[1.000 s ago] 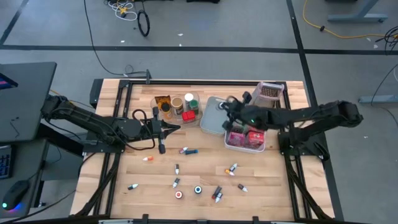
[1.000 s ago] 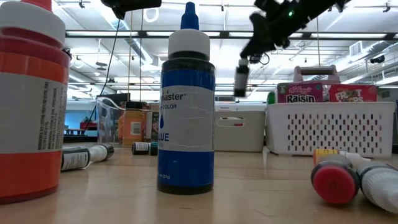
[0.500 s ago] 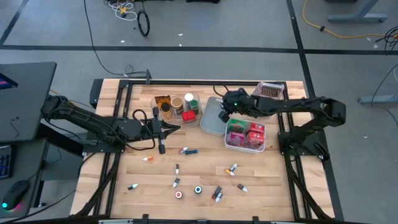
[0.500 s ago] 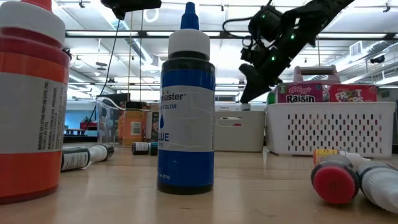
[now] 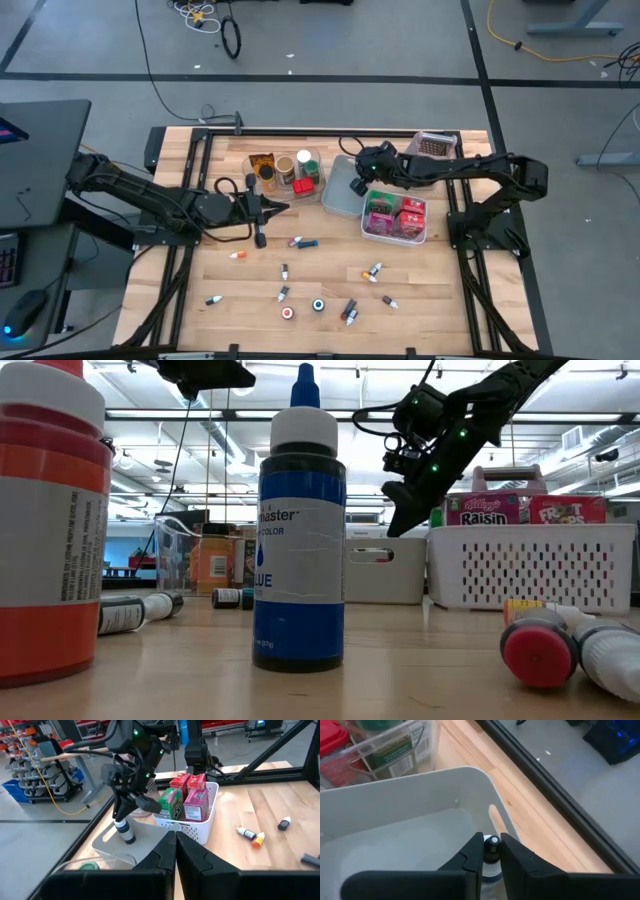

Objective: Pick & Place Kitchen Items
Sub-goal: Put the big black food bottle coloring into the gray bin, then put the big blue food coloring bottle into the gray bin

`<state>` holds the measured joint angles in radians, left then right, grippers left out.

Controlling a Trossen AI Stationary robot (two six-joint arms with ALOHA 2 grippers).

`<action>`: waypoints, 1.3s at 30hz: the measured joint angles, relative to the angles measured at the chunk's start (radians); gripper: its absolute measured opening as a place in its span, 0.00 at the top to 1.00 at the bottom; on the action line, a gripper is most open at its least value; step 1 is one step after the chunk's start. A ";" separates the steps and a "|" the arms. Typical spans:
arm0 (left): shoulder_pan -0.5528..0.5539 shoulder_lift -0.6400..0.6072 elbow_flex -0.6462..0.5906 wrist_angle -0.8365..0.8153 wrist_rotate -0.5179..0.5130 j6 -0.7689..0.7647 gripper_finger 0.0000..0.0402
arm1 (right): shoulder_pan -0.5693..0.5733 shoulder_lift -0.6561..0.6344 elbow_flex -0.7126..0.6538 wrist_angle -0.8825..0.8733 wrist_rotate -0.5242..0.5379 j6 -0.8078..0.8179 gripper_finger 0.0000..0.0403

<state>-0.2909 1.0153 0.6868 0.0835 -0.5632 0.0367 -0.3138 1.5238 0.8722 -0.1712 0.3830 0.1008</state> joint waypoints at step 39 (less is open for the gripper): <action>-0.020 0.194 0.001 0.372 0.306 0.056 0.83 | 0.499 -0.271 -0.002 0.136 -0.263 -0.068 0.67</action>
<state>-0.3112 1.2094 0.6882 0.4551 -0.2573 0.0932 0.1849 1.2526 0.8703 -0.0357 0.1197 0.0332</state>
